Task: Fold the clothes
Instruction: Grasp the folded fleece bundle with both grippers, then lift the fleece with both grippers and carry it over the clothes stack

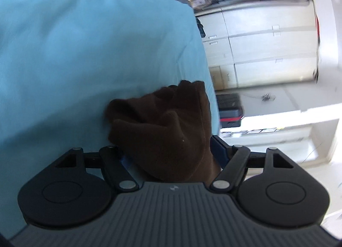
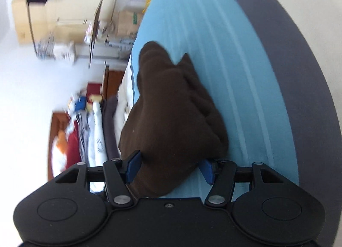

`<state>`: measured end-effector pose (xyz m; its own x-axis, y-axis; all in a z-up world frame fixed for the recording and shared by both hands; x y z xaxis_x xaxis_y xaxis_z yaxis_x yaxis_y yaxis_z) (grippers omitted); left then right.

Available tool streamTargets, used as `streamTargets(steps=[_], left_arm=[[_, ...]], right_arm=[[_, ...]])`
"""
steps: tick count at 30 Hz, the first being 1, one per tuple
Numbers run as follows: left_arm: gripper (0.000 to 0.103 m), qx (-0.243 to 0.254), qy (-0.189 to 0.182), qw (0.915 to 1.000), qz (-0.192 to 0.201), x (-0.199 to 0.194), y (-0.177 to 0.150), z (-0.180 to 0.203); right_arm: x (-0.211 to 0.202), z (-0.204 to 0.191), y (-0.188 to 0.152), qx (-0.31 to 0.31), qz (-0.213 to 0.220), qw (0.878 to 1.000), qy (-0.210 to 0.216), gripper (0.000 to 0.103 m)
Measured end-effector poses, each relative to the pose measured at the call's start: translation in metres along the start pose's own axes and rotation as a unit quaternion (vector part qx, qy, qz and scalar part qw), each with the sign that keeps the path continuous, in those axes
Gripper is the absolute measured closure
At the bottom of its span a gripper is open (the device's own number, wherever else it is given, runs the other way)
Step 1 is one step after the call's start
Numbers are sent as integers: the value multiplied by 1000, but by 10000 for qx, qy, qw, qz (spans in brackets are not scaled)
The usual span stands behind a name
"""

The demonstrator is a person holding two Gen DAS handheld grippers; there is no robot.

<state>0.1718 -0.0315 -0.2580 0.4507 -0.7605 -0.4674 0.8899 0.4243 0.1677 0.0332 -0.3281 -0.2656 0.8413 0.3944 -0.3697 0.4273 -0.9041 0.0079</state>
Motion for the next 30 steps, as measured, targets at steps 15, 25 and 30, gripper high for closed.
streamTargets(steps=[15,25,30], left_arm=[[21,1401,654,9878,168,6,-9,22],[48,1849,608,9800,410,3,-14,23],[52,2528,813,9622,599,-3,-26,42]], right_arm=[[5,5,2,715,437,9965,14,17],[26,-45,-4,-1826,858,9758,-841,46],[23,-67,-10,-2613,962,9540,-1115,44]])
Point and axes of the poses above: each gripper's, at about its wrist camera, not at the fingertips, and x roughly the way its jaws point, z to its right, y to its top, the point moved 3 cm from there along x, roughly the way its jaws point, and after that the axes turned 2 degrees about y, right-handed, at the moved point
